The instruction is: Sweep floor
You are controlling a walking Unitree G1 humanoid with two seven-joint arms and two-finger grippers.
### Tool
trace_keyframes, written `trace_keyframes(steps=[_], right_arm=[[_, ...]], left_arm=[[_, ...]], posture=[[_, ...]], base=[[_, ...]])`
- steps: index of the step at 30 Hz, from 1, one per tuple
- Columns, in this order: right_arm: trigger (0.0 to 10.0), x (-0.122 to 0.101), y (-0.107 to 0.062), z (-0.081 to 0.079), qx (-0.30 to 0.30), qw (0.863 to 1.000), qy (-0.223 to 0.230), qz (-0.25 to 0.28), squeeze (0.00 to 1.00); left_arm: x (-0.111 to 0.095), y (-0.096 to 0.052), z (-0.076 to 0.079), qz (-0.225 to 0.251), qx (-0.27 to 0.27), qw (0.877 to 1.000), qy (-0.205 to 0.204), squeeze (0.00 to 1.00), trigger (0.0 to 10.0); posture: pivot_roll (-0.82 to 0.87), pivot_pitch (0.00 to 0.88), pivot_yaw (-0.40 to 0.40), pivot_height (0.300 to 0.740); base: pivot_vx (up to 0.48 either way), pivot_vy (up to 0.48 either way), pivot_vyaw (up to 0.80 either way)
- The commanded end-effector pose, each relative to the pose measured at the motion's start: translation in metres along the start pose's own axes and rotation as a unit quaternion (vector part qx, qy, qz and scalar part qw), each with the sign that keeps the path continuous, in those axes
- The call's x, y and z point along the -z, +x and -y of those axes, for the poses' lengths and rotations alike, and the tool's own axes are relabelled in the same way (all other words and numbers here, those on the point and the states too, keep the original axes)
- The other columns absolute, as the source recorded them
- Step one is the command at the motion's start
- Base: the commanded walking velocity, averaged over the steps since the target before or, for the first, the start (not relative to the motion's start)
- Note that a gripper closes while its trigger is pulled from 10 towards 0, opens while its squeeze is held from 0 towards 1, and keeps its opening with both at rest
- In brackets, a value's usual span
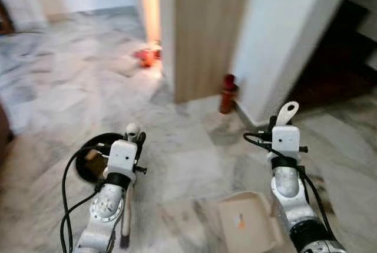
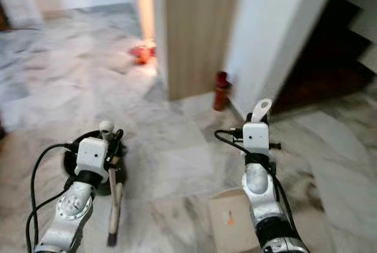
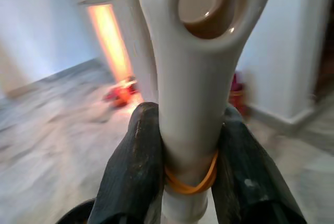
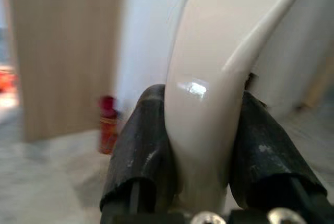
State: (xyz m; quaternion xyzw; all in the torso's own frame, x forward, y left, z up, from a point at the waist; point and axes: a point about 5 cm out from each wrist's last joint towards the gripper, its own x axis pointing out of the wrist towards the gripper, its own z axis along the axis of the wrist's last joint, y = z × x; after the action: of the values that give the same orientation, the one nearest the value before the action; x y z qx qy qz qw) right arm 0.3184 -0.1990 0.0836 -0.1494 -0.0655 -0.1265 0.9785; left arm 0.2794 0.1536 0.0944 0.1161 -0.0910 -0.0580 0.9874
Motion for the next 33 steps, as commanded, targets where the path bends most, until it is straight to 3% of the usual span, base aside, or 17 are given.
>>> trace_keyframes(steps=[1, 33], right_arm=[[10.0, -0.0069, 0.0038, -0.0019, -0.004, 1.0, -0.002, 0.016, 0.0], [10.0, -0.0067, 0.0032, -0.0043, -0.013, 1.0, 0.0, 0.016, 0.0]], left_arm=[[-0.0063, 0.0023, -0.0016, 0.016, 0.001, 1.0, 0.007, 0.0, 10.0], [-0.0037, 0.0047, -0.0004, 0.014, -0.004, 1.0, 0.006, 0.0, 10.0]], posture=[[0.11, 0.01, 0.0, 0.74], [0.1, 0.0, -0.016, 0.74]], base=[[0.0, 0.0, -0.8], [0.0, -0.05, -0.8]])
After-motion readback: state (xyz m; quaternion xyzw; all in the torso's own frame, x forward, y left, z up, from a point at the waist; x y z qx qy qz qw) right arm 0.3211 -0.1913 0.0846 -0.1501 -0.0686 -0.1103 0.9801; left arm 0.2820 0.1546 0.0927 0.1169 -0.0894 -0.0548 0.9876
